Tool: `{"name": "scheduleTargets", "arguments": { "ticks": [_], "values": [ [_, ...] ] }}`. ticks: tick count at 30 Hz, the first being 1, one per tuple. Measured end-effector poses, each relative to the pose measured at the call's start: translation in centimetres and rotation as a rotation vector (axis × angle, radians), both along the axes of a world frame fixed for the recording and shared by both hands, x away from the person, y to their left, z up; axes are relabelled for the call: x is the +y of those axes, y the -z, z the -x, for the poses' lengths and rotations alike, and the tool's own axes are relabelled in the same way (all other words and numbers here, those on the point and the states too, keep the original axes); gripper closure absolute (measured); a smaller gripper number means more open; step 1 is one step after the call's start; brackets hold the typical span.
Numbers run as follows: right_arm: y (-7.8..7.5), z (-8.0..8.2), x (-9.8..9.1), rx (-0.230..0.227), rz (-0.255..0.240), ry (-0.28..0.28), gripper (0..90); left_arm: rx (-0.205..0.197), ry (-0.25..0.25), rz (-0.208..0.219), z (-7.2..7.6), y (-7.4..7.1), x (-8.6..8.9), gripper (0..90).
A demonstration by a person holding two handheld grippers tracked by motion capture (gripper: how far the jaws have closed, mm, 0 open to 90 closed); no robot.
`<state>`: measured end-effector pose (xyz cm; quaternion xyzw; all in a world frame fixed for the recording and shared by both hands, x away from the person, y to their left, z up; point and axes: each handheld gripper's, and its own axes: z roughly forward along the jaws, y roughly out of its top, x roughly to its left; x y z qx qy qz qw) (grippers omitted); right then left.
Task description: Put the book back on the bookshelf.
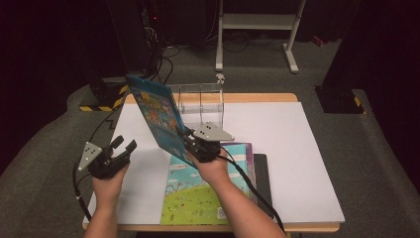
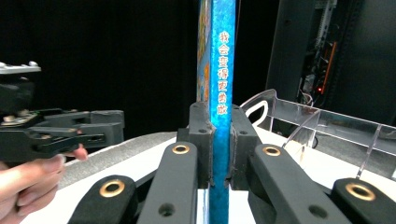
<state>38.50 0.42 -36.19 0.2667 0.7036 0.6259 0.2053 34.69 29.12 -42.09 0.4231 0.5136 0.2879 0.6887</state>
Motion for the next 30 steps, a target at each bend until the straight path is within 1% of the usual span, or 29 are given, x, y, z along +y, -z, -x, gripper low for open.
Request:
{"name": "scheduleTargets", "arguments": {
  "ticks": [2,3,4,6,7,9,11,13,14,15,16,17,20,23,24,25,28,30],
  "values": [
    [0.3,-0.1,0.3,-0.003,0.008,0.012,83.2,-0.003,0.010,0.001,0.0,-0.1,-0.4,39.8],
    [0.4,0.0,0.4,-0.005,0.011,0.017,83.2,0.002,0.018,-0.015,0.1,-0.1,-0.4,39.4],
    [0.5,0.0,0.4,-0.003,0.014,0.021,83.2,0.004,0.027,-0.009,0.0,-0.2,-0.7,39.0],
    [0.7,0.1,0.3,-0.007,0.011,0.028,83.1,0.007,0.056,-0.022,0.1,-0.4,-1.4,37.6],
    [0.8,0.1,0.3,-0.008,0.010,0.029,83.1,0.013,0.069,-0.020,0.2,-0.5,-1.6,37.6],
    [0.9,0.3,0.3,-0.011,0.013,0.031,83.0,0.030,0.122,0.000,0.4,-1.1,-2.1,37.0],
    [1.0,0.6,0.3,-0.020,0.022,0.033,82.9,0.017,0.151,0.010,0.7,-1.7,-2.7,35.0],
    [1.1,1.0,0.4,-0.032,0.031,0.032,82.7,0.003,0.176,0.002,1.1,-2.4,-3.4,32.7],
    [1.1,1.1,0.5,-0.036,0.033,0.031,82.6,-0.011,0.185,0.006,1.3,-2.9,-3.9,31.5],
    [1.2,1.3,0.5,-0.037,0.032,0.032,82.5,-0.018,0.194,-0.004,1.4,-3.1,-4.1,30.2],
    [1.3,1.4,0.6,-0.039,0.030,0.035,82.5,-0.025,0.206,-0.005,1.5,-3.4,-4.4,29.7],
    [1.4,1.6,0.6,-0.043,0.030,0.037,82.5,-0.025,0.215,0.005,1.4,-3.8,-4.9,28.9],
    [1.6,1.9,0.6,-0.052,0.033,0.040,82.4,-0.012,0.244,0.002,1.1,-4.7,-5.8,26.5],
    [1.8,2.4,0.6,-0.059,0.030,0.046,82.2,-0.018,0.278,0.002,1.0,-5.9,-6.8,24.6],
    [2.0,2.5,0.6,-0.057,0.028,0.046,82.1,-0.026,0.290,0.009,1.0,-6.4,-7.4,24.0],
    [2.1,2.7,0.5,-0.063,0.030,0.047,82.1,-0.027,0.297,0.006,1.1,-6.5,-7.6,23.7],
    [2.4,3.0,0.3,-0.057,0.028,0.045,81.8,-0.026,0.315,0.002,1.1,-6.8,-8.5,22.6],
    [2.5,3.1,0.1,-0.050,0.024,0.043,81.6,-0.010,0.320,0.013,1.0,-6.9,-9.1,21.5]
  ]
}}
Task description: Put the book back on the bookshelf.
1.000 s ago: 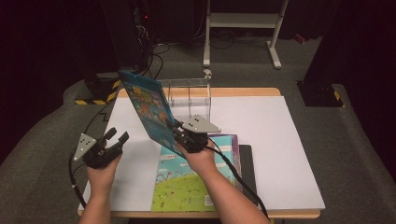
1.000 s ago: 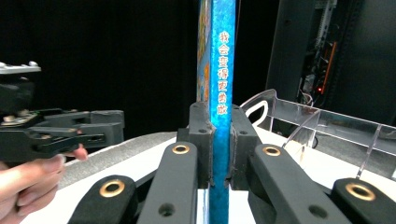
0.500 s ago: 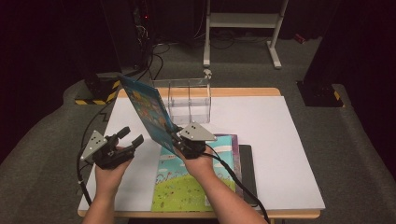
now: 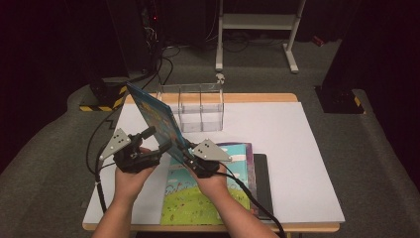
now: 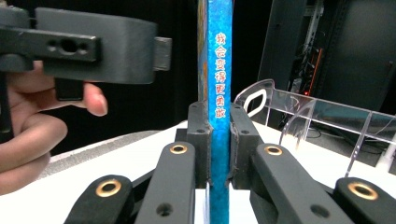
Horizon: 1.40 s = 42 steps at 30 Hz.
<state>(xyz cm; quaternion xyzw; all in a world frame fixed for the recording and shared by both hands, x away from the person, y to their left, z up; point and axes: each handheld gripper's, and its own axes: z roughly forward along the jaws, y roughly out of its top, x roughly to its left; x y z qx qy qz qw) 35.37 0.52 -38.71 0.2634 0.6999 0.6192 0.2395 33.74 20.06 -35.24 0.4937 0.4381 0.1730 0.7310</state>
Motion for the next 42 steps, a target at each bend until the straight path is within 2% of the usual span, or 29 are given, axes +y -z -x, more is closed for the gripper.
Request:
{"name": "scheduleTargets", "arguments": {
  "ticks": [4,7,11,17,18,22,26,28,29,30,34,37,38,39,41,42],
  "values": [
    [0.4,0.4,-0.3,-0.006,0.003,0.003,81.3,0.006,0.005,-0.009,0.0,0.1,-0.9,20.2],
    [0.5,0.6,-0.3,0.009,0.006,0.002,80.4,0.010,0.012,-0.018,0.1,0.2,-1.3,19.7],
    [0.6,1.2,-0.2,0.012,0.024,0.002,79.8,0.008,0.014,-0.009,0.3,0.4,-1.8,19.4],
    [0.9,1.3,-0.9,0.043,0.001,-0.014,78.3,0.023,0.020,-0.007,0.8,0.8,-2.1,19.7],
    [0.9,1.4,-0.9,0.046,-0.001,-0.014,78.1,0.016,0.033,-0.006,1.0,0.8,-2.2,19.2],
    [0.9,1.5,-0.8,0.047,0.008,-0.020,77.9,0.002,0.033,-0.019,1.4,0.8,-2.5,17.6],
    [0.9,1.5,-0.8,0.058,0.007,-0.017,76.5,-0.002,0.013,-0.030,1.5,0.8,-3.0,16.1],
    [1.0,1.5,-0.9,0.097,0.015,-0.029,68.9,0.006,-0.003,-0.035,1.5,0.8,-3.1,16.4],
    [1.1,1.5,-1.0,0.161,0.041,-0.048,62.7,0.009,-0.004,-0.043,1.5,0.9,-3.2,16.1],
    [1.3,1.6,-1.2,0.187,0.055,-0.051,62.8,0.011,-0.008,-0.052,1.5,0.9,-3.2,16.1],
    [1.9,2.0,-2.0,0.227,0.075,-0.052,62.8,0.029,-0.031,-0.057,1.4,1.2,-3.4,16.3],
    [2.3,1.7,-1.8,0.263,0.119,-0.047,62.5,0.048,-0.048,-0.052,1.3,1.6,-3.9,16.2],
    [2.5,1.6,-1.8,0.273,0.124,-0.043,67.7,0.051,-0.056,-0.047,1.3,1.7,-4.0,16.0],
    [2.5,1.5,-1.8,0.269,0.129,-0.036,73.2,0.055,-0.062,-0.054,1.3,1.8,-4.0,15.9],
    [2.5,1.5,-1.8,0.263,0.125,-0.040,75.0,0.075,-0.074,-0.045,1.2,2.0,-4.1,15.9],
    [2.5,1.7,-1.6,0.243,0.140,-0.032,76.2,0.081,-0.081,-0.039,1.2,2.0,-4.1,15.5]
  ]
}}
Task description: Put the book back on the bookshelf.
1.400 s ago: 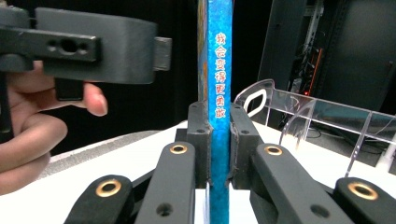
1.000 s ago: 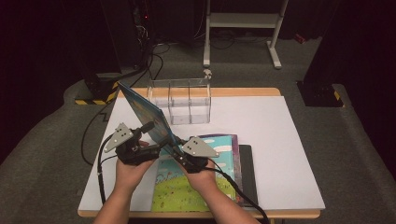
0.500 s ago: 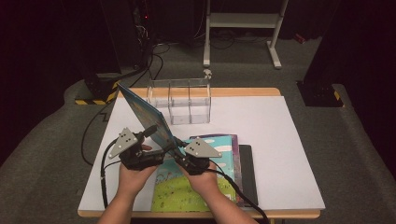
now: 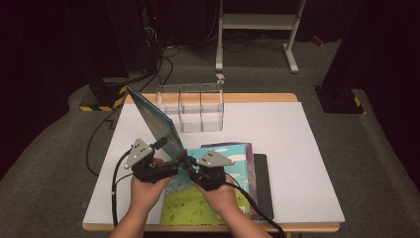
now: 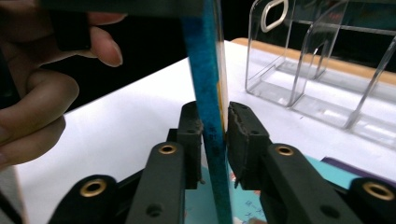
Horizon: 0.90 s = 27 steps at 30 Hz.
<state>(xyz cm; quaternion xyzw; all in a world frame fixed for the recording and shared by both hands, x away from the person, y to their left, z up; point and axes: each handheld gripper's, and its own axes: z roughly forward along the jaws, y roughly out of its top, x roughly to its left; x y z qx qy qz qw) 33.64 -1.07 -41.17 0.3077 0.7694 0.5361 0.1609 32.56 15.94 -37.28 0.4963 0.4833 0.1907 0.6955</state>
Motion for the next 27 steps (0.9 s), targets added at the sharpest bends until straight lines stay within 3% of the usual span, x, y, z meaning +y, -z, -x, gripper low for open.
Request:
{"name": "scheduleTargets", "arguments": {
  "ticks": [4,11,17,21,23,27],
  "values": [
    [0.1,0.9,0.7,-0.037,0.036,-0.021,76.4,0.000,-0.021,0.000,0.2,0.4,0.1,15.2],
    [0.4,1.8,1.7,-0.054,0.040,-0.043,73.8,0.006,-0.052,-0.018,0.7,0.8,0.5,14.8],
    [0.6,2.3,2.4,-0.041,0.031,-0.074,71.3,0.008,-0.072,-0.031,0.8,1.0,1.0,15.9],
    [0.7,2.5,2.7,-0.040,0.031,-0.089,70.1,0.006,-0.085,-0.062,0.9,1.2,1.2,16.6],
    [0.7,2.5,2.7,-0.035,0.025,-0.093,69.9,0.012,-0.094,-0.048,0.9,1.1,1.1,16.3],
    [0.8,2.5,2.9,-0.030,0.023,-0.101,68.7,0.004,-0.107,-0.063,0.9,1.2,0.8,17.9]
  ]
}}
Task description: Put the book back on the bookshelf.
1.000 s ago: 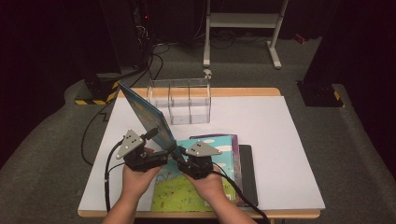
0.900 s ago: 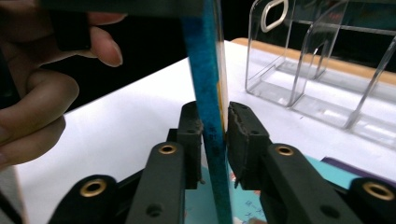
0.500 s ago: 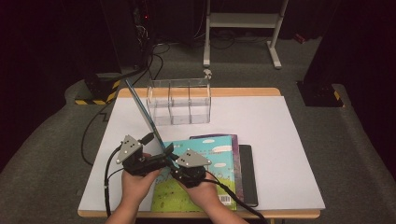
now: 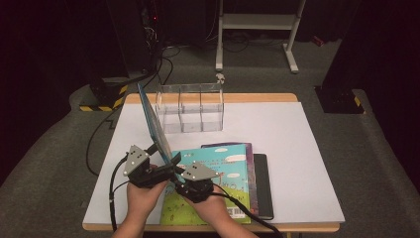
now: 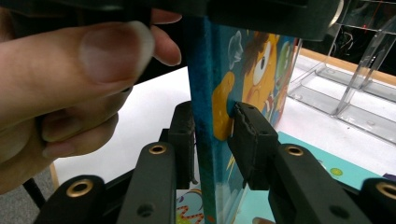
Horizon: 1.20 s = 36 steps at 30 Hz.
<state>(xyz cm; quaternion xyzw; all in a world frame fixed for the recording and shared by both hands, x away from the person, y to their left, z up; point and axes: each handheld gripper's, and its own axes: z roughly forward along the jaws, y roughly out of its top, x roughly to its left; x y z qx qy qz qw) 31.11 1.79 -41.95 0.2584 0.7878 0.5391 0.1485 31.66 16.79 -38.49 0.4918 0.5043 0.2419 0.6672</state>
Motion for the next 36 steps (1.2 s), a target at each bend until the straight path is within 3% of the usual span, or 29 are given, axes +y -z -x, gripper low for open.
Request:
{"name": "scheduleTargets", "arguments": {
  "ticks": [7,13,15,16,19,22,26,30,31,33,34,36],
  "values": [
    [-0.2,0.4,-1.0,0.015,-0.013,-0.027,62.5,0.000,-0.023,-0.015,0.0,0.2,0.4,22.0],
    [-0.4,1.1,-3.7,0.016,0.002,-0.011,56.0,-0.008,-0.029,-0.032,0.1,0.3,0.6,22.7],
    [-0.7,1.0,-5.3,0.010,-0.008,0.015,54.6,-0.009,-0.030,-0.041,0.2,0.3,0.8,23.1],
    [-0.9,0.9,-6.2,0.013,-0.019,0.029,53.6,-0.014,-0.038,-0.024,0.2,0.3,0.7,23.2],
    [-1.6,0.3,-9.4,0.014,-0.046,0.095,51.0,-0.012,-0.037,-0.042,0.3,0.4,1.0,23.3],
    [-1.7,-0.6,-12.7,-0.019,-0.035,0.203,48.3,-0.012,-0.034,-0.057,0.3,0.4,1.3,23.7],
    [-0.8,-1.7,-16.6,-0.027,-0.046,0.319,47.2,-0.016,-0.040,-0.059,0.4,0.4,1.5,24.8],
    [0.6,-2.2,-19.5,0.000,-0.081,0.397,48.1,-0.010,-0.046,-0.065,0.3,0.2,1.5,26.0],
    [1.1,-2.3,-20.2,0.007,-0.090,0.424,48.9,-0.004,-0.046,-0.087,0.3,0.2,1.6,26.5],
    [2.1,-2.7,-21.1,0.046,-0.087,0.441,48.8,-0.007,-0.055,-0.081,0.2,0.0,1.5,27.8],
    [2.3,-2.8,-21.4,0.050,-0.075,0.448,49.0,-0.003,-0.052,-0.098,0.3,-0.1,1.6,28.5],
    [2.6,-2.8,-21.9,0.057,-0.082,0.454,49.0,-0.004,-0.055,-0.091,0.2,-0.2,1.6,29.6]
  ]
}}
